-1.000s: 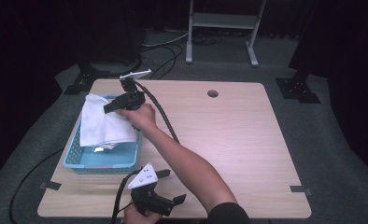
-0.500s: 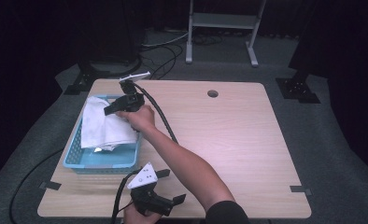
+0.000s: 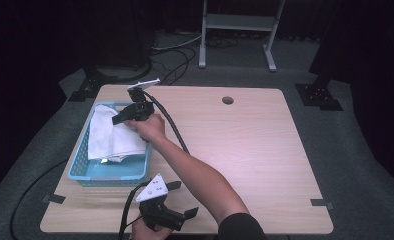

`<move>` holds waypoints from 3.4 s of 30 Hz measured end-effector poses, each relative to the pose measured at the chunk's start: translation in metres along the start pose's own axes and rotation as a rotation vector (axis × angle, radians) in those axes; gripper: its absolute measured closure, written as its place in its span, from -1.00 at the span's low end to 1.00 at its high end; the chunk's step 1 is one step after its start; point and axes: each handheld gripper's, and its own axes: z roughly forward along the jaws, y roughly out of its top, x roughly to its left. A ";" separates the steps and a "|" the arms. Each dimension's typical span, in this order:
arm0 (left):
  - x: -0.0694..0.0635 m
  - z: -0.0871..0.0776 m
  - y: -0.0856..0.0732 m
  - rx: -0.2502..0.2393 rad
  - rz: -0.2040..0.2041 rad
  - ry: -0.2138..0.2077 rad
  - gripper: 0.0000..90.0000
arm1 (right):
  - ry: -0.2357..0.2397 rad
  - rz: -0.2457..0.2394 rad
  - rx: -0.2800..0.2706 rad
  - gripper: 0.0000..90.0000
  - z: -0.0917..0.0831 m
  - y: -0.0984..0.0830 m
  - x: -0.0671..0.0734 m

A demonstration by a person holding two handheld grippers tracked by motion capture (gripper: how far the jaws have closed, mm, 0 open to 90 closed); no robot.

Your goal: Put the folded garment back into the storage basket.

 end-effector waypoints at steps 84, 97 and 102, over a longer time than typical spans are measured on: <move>-0.004 0.004 -0.003 0.025 0.019 -0.008 -0.95 | 0.273 -0.104 -0.105 -0.45 -0.086 -0.040 -0.023; -0.005 0.007 -0.005 0.039 0.020 -0.011 -0.95 | 0.282 -0.102 -0.124 -0.53 -0.102 -0.046 -0.031; -0.005 0.008 -0.005 0.041 0.022 -0.012 -0.95 | 0.285 -0.108 -0.132 -0.54 -0.109 -0.047 -0.030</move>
